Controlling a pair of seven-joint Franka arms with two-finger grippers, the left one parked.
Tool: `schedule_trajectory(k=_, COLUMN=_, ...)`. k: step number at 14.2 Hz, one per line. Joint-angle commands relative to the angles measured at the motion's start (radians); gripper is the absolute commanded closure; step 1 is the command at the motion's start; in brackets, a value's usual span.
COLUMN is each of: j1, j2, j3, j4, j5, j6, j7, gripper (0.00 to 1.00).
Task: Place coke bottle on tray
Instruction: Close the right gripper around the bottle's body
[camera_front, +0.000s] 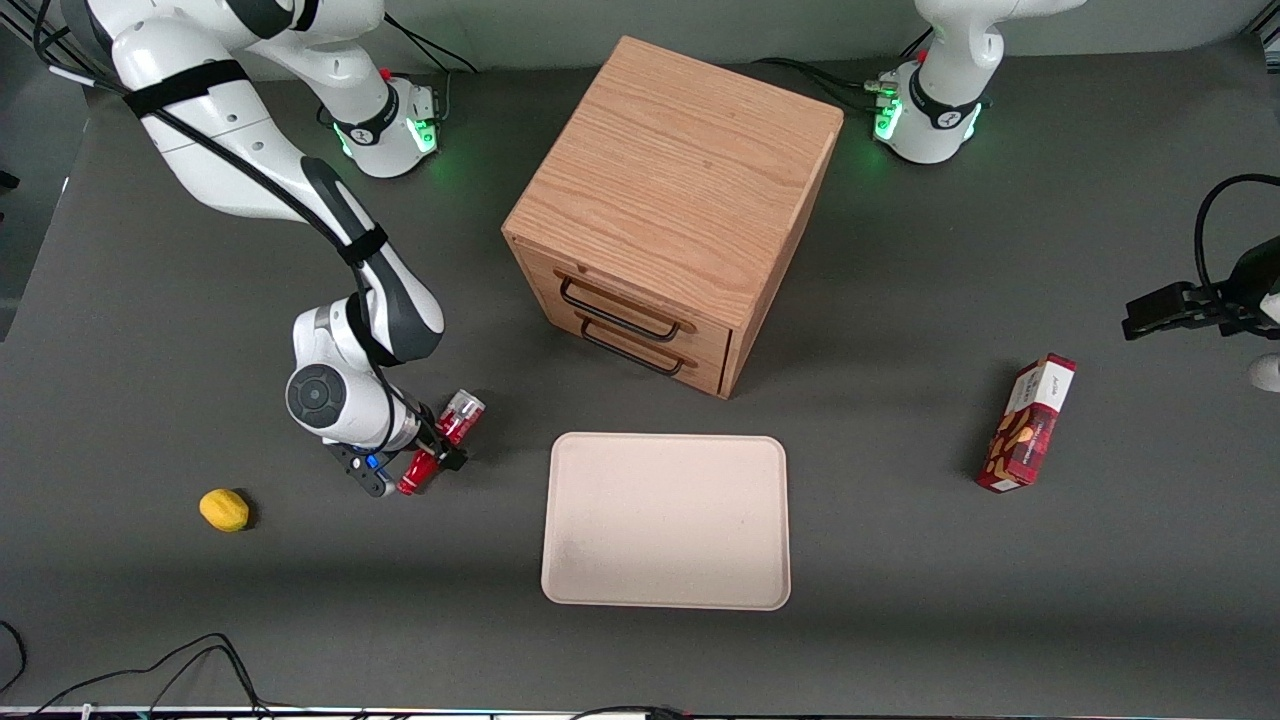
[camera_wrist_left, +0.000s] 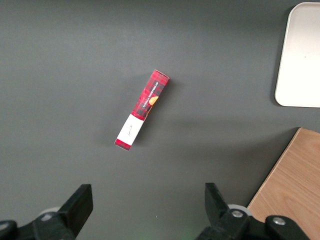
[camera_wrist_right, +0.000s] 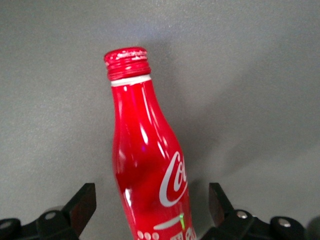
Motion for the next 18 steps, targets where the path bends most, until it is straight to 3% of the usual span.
schedule_trajectory(k=1, j1=-0.001, j2=0.010, j3=-0.004, j4=-0.010, j5=-0.027, j6=0.039, j7=0.032, gripper=0.01)
schedule_trajectory(k=4, j1=-0.001, j2=0.044, j3=-0.004, j4=-0.010, j5=-0.027, j6=0.088, j7=0.031, gripper=0.16)
schedule_trajectory(k=6, j1=-0.001, j2=0.044, j3=-0.004, j4=-0.003, j5=-0.027, j6=0.085, j7=0.023, gripper=1.00)
schedule_trajectory(k=12, j1=0.001, j2=0.004, j3=-0.001, j4=0.006, j5=-0.027, j6=0.032, j7=0.012, gripper=1.00)
schedule_trajectory(k=15, j1=0.001, j2=-0.065, j3=0.004, j4=0.023, j5=-0.025, j6=-0.078, j7=-0.017, gripper=1.00)
schedule_trajectory(k=18, j1=0.001, j2=-0.160, j3=0.010, j4=0.045, j5=-0.019, j6=-0.200, j7=-0.160, gripper=1.00)
